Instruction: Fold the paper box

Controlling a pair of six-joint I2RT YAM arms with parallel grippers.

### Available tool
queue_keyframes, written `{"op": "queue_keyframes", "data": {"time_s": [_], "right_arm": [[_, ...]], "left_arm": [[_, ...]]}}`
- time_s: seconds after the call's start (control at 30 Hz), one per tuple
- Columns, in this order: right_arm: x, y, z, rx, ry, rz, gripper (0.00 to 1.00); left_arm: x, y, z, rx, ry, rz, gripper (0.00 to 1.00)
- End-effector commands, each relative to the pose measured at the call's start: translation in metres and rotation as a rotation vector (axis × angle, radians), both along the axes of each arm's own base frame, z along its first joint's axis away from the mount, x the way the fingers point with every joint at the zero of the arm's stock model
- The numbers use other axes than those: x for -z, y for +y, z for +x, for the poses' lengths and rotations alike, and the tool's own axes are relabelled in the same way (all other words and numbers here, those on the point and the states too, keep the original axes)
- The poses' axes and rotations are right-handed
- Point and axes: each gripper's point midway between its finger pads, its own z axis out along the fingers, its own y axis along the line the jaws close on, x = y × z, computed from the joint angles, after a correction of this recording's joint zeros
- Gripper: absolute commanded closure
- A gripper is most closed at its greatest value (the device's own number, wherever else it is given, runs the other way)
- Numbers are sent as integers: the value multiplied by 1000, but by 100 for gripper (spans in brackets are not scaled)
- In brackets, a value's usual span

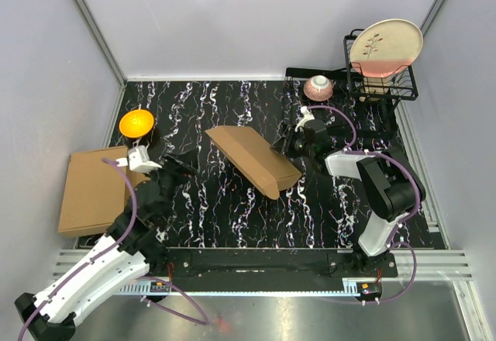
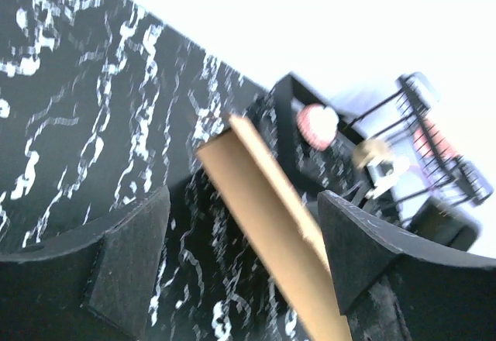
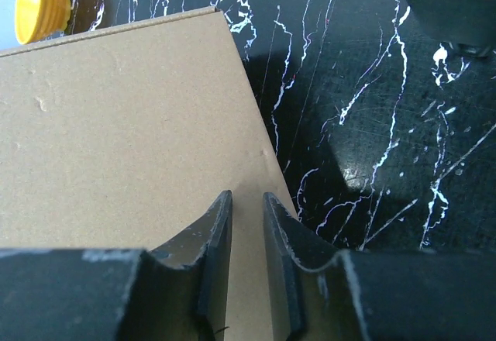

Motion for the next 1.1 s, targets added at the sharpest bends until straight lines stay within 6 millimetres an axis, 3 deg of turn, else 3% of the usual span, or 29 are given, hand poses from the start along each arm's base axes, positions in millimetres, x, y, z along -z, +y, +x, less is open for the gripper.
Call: {"op": "queue_keyframes", "data": {"time_s": [0.0,0.27,0.43,0.6,0.83,1.07], "right_arm": [[67,-11,-50,-50,247,-114,72],[71,-6,-53,-67,270,-91,71],[73,-2,-58,-98,289,-70,71],[70,4,-64,-122,300,-27,70],[59,8,-75,-146,301,21,70],[50,18,-94,-209,305,62,68]], "left_arm": [[-44,19,1,-78,-87,9,20],[43,-19,13,13,127,5,21],[70,-21,14,-9,227,23,23],[81,-19,8,6,229,13,27],[93,-33,9,53,246,-15,27],[66,-45,21,77,183,-27,26]]}}
